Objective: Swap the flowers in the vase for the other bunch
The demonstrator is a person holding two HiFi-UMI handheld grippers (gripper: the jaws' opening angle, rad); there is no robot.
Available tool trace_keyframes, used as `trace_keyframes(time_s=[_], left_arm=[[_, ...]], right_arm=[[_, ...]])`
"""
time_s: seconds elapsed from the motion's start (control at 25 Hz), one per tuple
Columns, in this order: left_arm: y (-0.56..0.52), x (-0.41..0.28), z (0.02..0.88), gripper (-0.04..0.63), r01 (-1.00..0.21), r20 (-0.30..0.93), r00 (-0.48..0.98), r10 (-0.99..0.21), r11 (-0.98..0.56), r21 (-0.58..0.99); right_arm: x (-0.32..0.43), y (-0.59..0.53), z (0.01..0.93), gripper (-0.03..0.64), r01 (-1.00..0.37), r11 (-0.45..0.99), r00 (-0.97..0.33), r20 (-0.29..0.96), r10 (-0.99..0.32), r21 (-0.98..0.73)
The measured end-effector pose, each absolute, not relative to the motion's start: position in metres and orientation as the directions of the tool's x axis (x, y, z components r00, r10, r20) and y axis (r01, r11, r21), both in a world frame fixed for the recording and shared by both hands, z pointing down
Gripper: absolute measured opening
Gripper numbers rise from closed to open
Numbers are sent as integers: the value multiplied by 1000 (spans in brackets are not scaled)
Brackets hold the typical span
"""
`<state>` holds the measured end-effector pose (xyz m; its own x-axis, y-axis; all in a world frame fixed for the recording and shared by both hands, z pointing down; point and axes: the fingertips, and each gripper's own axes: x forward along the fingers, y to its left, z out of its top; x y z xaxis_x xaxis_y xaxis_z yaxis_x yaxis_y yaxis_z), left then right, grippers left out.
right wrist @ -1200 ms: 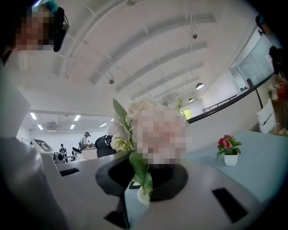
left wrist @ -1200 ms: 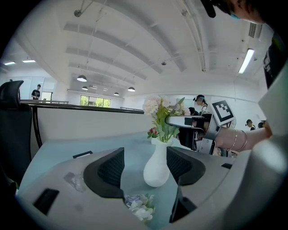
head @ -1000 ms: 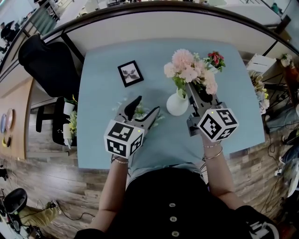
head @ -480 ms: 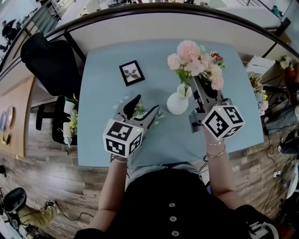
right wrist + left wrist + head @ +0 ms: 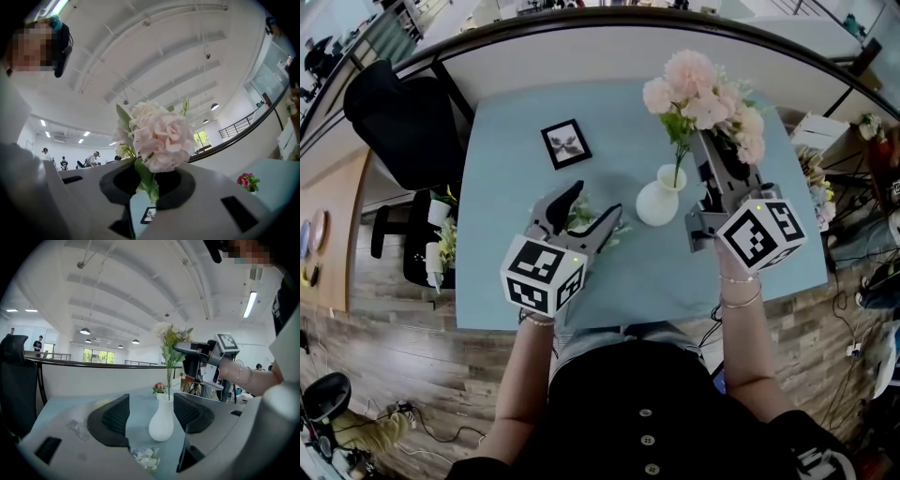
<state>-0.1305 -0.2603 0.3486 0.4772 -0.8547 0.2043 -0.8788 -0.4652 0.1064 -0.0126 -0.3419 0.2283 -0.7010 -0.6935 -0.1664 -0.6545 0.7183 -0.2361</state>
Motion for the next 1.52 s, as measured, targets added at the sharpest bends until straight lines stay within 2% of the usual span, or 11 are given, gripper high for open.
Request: trace_keyframes(time_s=[0.48,0.72,1.2,1.52], left_arm=[[-252,-140,307,281,-876,108,481,-870,-472,98],[-250,-147,299,281,-880,85,475,-876,-468,84],[-241,-161,311,279,-889,116,457,-882,-447,103],[-245,-158,336,281,-894,212,446,-870,-424,142]], right_arm=[[-21,-312,178,75,-591,764,-709,-287,-645,-258],[-33,-293,180,75,-536,789,-734,-296,-612,-301],[-57,-269,231,75,-482,790,-795,-190,-577,-380],[-51,-279,267,74,-461,747,-808,-121,-577,-479]])
